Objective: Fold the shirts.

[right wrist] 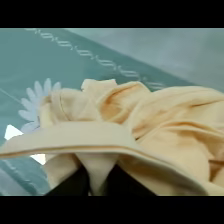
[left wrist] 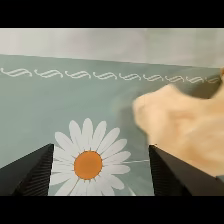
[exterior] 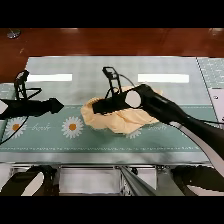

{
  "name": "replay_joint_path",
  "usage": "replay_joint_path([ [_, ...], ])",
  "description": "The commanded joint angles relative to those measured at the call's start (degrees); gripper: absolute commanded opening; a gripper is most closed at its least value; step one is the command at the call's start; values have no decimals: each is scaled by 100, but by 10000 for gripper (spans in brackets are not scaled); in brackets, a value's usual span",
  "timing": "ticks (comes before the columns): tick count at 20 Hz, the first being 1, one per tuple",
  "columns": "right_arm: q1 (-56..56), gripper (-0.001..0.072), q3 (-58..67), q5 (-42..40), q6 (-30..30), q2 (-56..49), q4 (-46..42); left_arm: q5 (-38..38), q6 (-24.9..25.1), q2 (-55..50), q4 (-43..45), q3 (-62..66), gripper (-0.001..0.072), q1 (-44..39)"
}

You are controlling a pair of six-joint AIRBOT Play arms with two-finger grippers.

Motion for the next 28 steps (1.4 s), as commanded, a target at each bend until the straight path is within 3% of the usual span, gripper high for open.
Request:
replay_joint_path([
  [1,-321,633,317,341,-1329,-623,1884,-4,0,-140,-90,0,702,-17],
  [3,-1128,625,839,1856,-1386,-389,1335,-151,15,-166,-70,48,702,-28],
  [6,-2776,623,848,3309,-999,671,-588,-695,195,-162,-44,251,702,269],
  [7,-3383,621,553,3447,-804,1141,-1222,-901,186,-179,-79,219,702,455],
  [9,-4553,620,-544,3220,-667,2039,-1613,-1137,341,-273,-798,-212,702,684],
  [12,-5875,619,-2734,2229,-549,3112,-750,-817,1091,-647,-2647,-1226,701,586],
  [15,-6205,619,-4260,1545,-905,3613,284,-190,2212,-1314,-4339,-1593,701,59],
  [19,-6199,618,-4787,1281,-1141,3609,870,997,2337,-2081,-4677,-1202,695,-1021],
  [20,-6199,619,-4787,1252,-1141,3609,894,1067,2341,-2212,-4675,-1025,604,-1158],
  [21,-6201,618,-4787,1231,-1139,3609,887,1062,2406,-2310,-4673,-833,242,-1213],
  [22,-6201,618,-4787,1189,-1139,3609,890,1071,2579,-2332,-4675,-658,22,-1211],
  [28,-6199,618,-4642,726,-1292,2999,1084,463,2815,-2326,-4651,122,20,-916],
])
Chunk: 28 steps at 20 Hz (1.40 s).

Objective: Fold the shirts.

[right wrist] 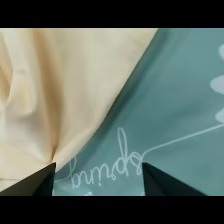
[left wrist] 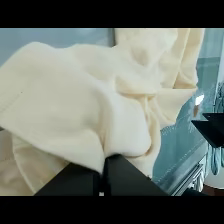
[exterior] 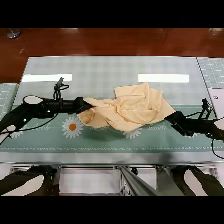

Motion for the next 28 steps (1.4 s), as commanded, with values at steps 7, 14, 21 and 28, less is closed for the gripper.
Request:
replay_joint_path([
  [7,774,618,1526,-173,-240,-2511,616,-378,227,-44,11,345,20,74],
  [14,1488,31,3220,297,-179,-3462,612,-820,229,31,31,684,19,411],
  [21,1493,30,7556,1021,-101,-2715,-74,-1108,-131,468,133,4035,18,1412],
  [28,1491,30,9718,1928,-417,-1130,-367,-2291,-1539,802,3171,7663,18,1438],
])
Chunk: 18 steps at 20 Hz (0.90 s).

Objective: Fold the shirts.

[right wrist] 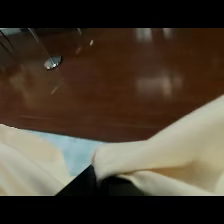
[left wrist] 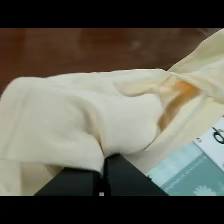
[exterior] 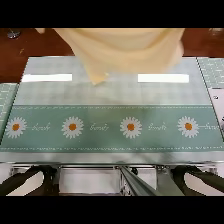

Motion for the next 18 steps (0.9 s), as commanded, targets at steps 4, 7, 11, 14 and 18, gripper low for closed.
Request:
replay_joint_path([
  [4,2,30,570,1095,-208,1749,-483,-951,-675,1139,1956,1390,18,35],
  [7,2,30,570,1580,-175,2208,-466,-1106,-675,1759,1996,1386,19,24],
  [11,2,30,249,2376,42,2479,-260,-1421,-809,2330,1991,758,19,24],
  [14,2,30,-979,2673,85,2601,133,-1499,-855,2568,1987,-555,19,24],
  [18,4,30,-3482,1849,-337,2662,348,-964,-881,2452,1786,-2776,19,22],
])
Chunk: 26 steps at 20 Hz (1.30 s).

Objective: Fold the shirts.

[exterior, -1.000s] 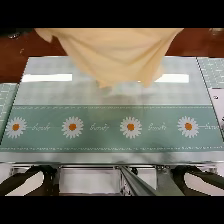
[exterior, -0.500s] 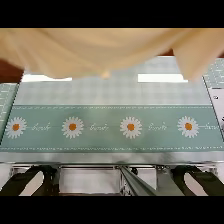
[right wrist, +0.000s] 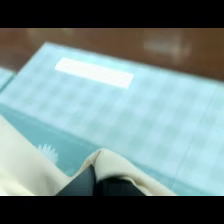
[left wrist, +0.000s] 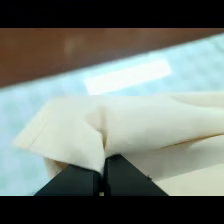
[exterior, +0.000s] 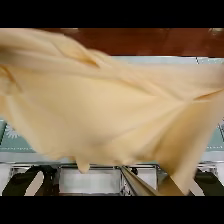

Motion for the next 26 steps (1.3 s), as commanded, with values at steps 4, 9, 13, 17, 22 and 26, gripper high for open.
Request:
replay_joint_path([
  [4,4,30,-3569,-2463,-481,-540,164,2391,133,-710,-258,-3056,19,-352],
  [9,2,30,-3224,-4236,-693,-2793,634,4717,122,-2516,-262,-2994,19,-1185],
  [13,2,30,-1873,-4465,-671,-4546,1534,5309,13,-3781,-264,-2194,19,-1493],
  [17,-66,211,-1045,-4168,-516,-5523,2479,4594,-590,-4511,-256,-1508,104,-1438],
  [22,-1056,619,-767,-2411,-562,-5379,2337,1932,-533,-4516,426,-857,701,-402],
  [26,-1886,619,-1318,-981,-566,-4618,-11,256,-490,-4417,442,-1499,700,975],
])
